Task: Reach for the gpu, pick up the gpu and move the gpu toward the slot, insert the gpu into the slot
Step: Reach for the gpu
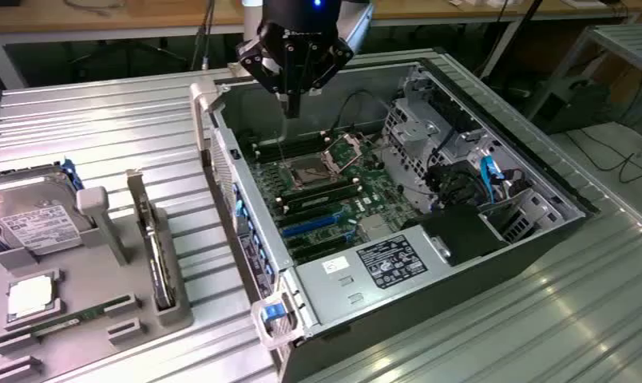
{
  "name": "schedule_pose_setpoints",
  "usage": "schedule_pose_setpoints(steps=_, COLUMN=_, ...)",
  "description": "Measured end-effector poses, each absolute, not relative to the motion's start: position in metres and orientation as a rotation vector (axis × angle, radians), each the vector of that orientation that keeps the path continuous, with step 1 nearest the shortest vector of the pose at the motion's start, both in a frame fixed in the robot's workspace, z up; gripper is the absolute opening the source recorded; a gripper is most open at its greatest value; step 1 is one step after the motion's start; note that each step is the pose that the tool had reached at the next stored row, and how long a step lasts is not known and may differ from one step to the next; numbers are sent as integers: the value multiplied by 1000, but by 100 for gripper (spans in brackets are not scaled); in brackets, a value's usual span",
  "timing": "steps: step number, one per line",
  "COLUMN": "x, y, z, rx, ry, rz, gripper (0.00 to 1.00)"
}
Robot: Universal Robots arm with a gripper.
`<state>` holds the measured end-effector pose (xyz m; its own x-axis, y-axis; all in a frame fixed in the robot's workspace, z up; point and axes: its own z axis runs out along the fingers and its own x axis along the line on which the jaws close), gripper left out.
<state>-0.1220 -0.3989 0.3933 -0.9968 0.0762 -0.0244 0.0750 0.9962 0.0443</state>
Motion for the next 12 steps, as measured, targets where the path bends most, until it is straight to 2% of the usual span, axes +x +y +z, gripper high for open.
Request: schedule_pose_setpoints(steps=12, x=-189, y=-399, z=392, rx=118, ry=3115, rz=68, gripper=11)
